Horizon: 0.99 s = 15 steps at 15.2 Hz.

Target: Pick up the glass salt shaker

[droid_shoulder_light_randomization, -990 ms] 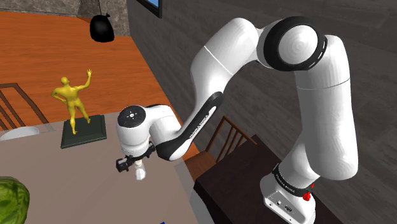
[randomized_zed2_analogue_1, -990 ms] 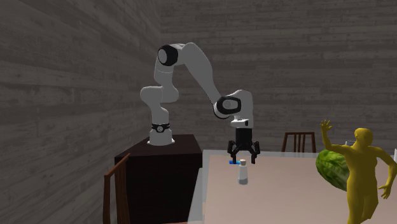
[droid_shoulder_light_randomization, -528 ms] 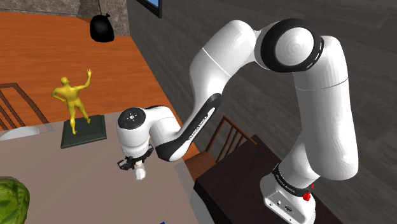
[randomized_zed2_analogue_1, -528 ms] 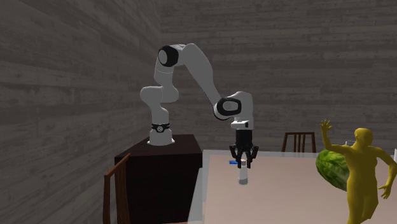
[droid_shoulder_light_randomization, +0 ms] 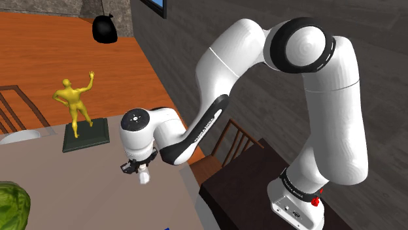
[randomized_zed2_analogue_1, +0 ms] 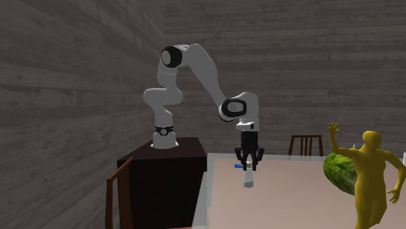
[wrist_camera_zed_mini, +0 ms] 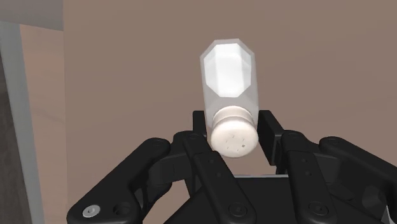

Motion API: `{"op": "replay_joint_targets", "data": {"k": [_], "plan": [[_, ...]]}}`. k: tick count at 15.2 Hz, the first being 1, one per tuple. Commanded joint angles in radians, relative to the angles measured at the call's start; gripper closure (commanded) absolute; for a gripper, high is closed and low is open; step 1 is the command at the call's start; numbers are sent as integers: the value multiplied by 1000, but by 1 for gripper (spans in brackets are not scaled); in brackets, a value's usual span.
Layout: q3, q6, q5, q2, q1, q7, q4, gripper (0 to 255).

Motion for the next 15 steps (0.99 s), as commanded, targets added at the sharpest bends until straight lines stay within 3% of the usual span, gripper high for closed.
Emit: {"op": "replay_joint_targets", "data": {"k": [1, 15], "plan": [[14, -12, 19, -20, -10, -15, -6, 255], [103, -92, 148, -153, -76, -121, -38, 255]]}}
